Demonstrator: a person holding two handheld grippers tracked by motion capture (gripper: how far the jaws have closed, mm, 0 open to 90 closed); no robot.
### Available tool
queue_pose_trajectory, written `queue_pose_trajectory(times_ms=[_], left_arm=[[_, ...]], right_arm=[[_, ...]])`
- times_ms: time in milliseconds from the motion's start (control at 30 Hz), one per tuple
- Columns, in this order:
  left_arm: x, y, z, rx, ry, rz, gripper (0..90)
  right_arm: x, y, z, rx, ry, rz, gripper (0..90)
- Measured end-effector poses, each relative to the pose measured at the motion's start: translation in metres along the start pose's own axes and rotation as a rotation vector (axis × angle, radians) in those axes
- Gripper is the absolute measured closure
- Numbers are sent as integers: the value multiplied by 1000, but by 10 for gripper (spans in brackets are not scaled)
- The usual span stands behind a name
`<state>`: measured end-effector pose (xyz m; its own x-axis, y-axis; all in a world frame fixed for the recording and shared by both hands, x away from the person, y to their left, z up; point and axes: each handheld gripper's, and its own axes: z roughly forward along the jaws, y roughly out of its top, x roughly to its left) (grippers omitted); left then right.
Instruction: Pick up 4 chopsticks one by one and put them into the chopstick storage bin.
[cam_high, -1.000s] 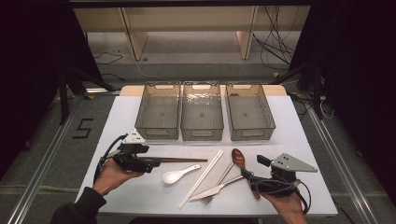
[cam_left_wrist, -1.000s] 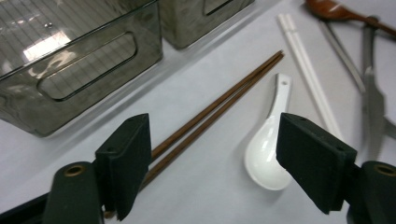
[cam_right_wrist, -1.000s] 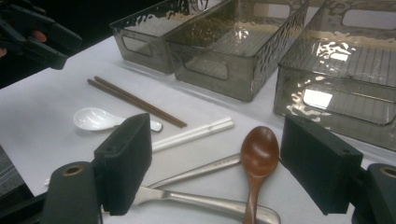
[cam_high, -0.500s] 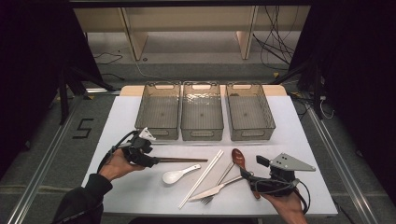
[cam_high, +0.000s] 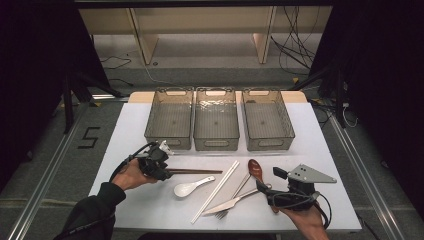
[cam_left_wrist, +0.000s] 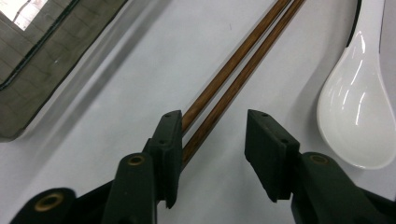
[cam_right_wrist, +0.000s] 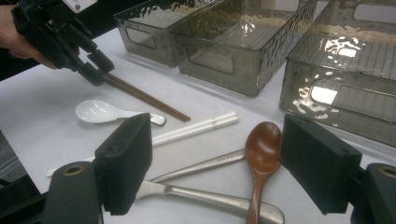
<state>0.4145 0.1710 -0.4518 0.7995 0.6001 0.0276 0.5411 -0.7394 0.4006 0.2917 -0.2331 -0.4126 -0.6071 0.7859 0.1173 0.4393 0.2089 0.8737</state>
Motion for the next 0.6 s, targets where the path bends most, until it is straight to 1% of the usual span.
queue_pose_trajectory(times_ms=[33, 167, 233, 300, 400, 433, 500, 600], left_arm=[[0, 0, 1, 7, 0, 9, 572], [1, -1, 3, 7, 4, 10, 581], [1, -1, 6, 16, -1, 19, 582], [1, -2, 8, 32, 4, 36, 578], [0, -2, 10, 29, -2, 25, 581], [0, -2, 11, 29, -4, 27, 581], [1, -1, 12, 45, -4, 36, 583], [1, 0, 13, 59, -15, 36, 612]], right_arm=[[0, 0, 0, 1, 1, 1, 263], [0, 0, 0, 4, 5, 7, 265], [0, 0, 1, 3, 8, 7, 265], [0, 0, 1, 4, 10, 7, 265], [0, 0, 1, 6, 13, 7, 265], [0, -1, 2, 13, 17, 8, 265], [0, -1, 2, 15, 18, 9, 265], [0, -1, 2, 14, 21, 8, 265]])
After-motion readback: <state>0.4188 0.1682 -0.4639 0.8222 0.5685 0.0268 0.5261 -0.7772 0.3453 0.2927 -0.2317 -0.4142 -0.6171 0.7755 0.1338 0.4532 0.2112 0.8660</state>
